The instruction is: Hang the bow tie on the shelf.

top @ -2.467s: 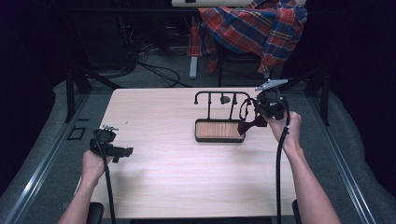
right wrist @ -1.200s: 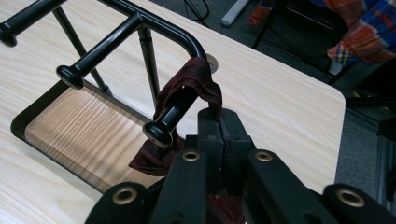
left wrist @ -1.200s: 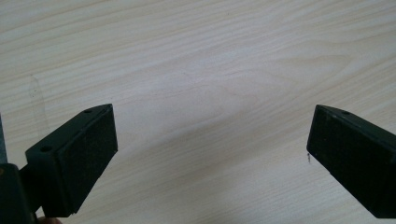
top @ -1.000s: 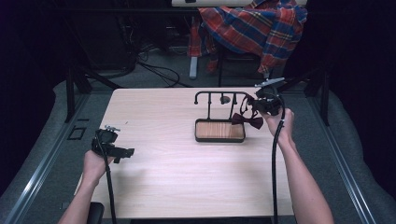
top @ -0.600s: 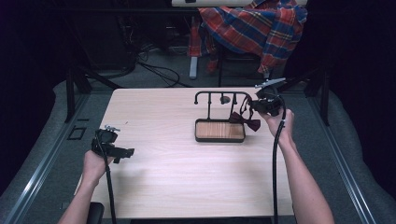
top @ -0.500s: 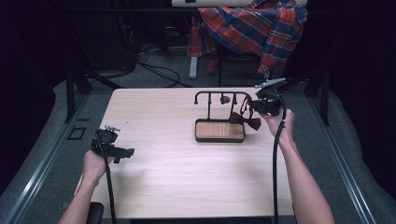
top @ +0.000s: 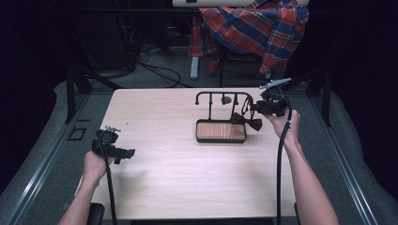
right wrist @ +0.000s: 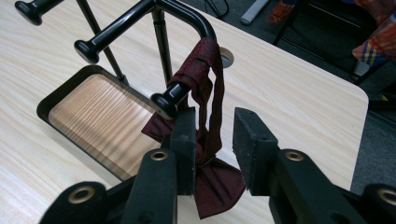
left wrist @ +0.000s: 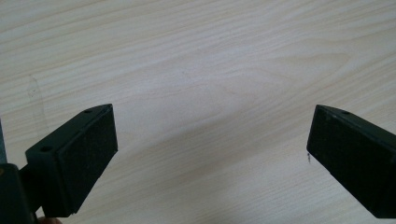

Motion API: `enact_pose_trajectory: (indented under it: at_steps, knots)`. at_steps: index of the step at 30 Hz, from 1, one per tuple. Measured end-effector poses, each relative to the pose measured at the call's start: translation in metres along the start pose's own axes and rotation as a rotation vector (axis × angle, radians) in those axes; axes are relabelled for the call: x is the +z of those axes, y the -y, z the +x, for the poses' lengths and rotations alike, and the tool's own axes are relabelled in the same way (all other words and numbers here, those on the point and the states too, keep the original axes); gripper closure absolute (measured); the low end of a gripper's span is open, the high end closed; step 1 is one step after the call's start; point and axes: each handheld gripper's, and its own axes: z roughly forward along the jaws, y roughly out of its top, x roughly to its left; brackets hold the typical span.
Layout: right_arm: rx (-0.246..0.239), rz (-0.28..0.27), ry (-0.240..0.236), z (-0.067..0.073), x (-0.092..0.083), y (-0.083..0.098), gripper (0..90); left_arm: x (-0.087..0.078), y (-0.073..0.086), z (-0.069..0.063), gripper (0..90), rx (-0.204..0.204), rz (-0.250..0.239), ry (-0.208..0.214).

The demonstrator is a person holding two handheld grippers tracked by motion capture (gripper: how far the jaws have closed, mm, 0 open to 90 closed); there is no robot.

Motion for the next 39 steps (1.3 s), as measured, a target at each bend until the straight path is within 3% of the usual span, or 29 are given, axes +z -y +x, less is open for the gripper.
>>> enact_pose_trajectory:
  at_steps: [15,23,39]
  knots:
    - [-0.015,0.021,-0.001,-0.003,-0.015,0.007,61.1,0.0,0.0,0.0,1.6,0.004,-0.001,-0.001]
    - [-0.007,0.033,0.007,-0.002,-0.021,0.011,45.7,-0.001,0.0,0.0,1.6,0.003,-0.003,-0.001]
    - [-0.041,0.066,-0.031,0.01,-0.033,0.019,27.9,-0.002,0.001,0.0,1.6,-0.002,-0.006,0.0]
